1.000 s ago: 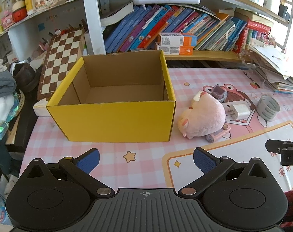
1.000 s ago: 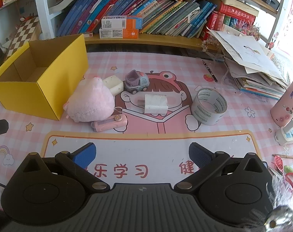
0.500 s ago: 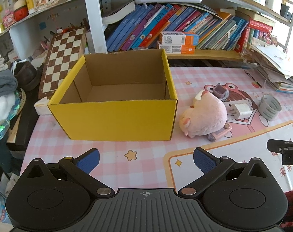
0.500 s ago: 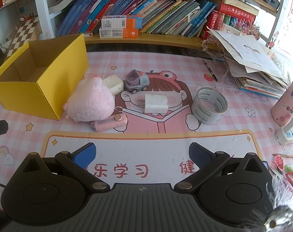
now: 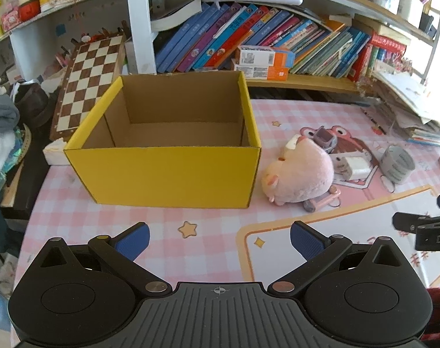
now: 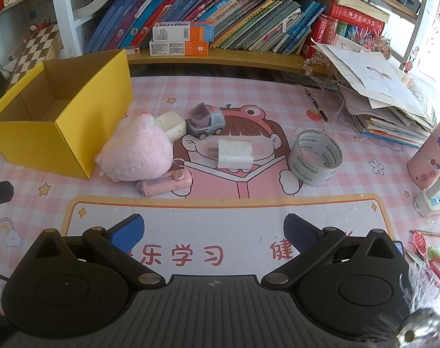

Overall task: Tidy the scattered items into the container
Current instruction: 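Move the left tool toward the pink plush pig while the right tool approaches the tape roll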

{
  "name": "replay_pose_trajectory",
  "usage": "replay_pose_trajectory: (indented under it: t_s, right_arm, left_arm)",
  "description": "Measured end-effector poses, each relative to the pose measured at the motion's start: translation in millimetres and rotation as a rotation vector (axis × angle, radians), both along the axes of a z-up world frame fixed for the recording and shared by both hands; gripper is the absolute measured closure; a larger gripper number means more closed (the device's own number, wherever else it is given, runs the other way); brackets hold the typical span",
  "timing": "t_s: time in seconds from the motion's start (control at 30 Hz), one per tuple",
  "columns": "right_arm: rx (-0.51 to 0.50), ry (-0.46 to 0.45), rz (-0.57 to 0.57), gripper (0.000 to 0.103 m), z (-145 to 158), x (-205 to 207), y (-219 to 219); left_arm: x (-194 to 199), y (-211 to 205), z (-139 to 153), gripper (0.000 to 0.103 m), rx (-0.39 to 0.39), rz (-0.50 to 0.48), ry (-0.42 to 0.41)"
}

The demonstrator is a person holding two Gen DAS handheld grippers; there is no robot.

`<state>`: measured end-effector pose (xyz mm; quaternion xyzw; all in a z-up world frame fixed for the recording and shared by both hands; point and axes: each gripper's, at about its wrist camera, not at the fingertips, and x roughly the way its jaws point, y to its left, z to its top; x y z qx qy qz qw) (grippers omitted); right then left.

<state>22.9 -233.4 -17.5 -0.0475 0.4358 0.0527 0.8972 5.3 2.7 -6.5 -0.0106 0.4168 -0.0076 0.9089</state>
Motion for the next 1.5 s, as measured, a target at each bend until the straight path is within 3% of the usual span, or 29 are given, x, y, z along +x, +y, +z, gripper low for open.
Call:
replay_pose_trajectory:
  t_s: [0.77, 1.37, 1.5]
  right_arm:
    - [0.006, 0.010, -0.003, 0.000, -2.1, 3.2, -1.2]
    - [0.009, 0.025, -0.002, 0.000, -4.2, 6.3, -1.6]
    - [0.011, 0.032, -0.001, 0.000, -5.3, 8.8, -2.2]
  left_arm:
    - [-0.4, -2.1, 1.2, 0.000, -0.014, -0.036, -0.020]
    - [3.3, -2.4, -2.5, 0.000, -0.151, -0.117, -0.012]
    - [7.6, -5.8, -0.5, 0.000, -0.107, -0.134, -0.012]
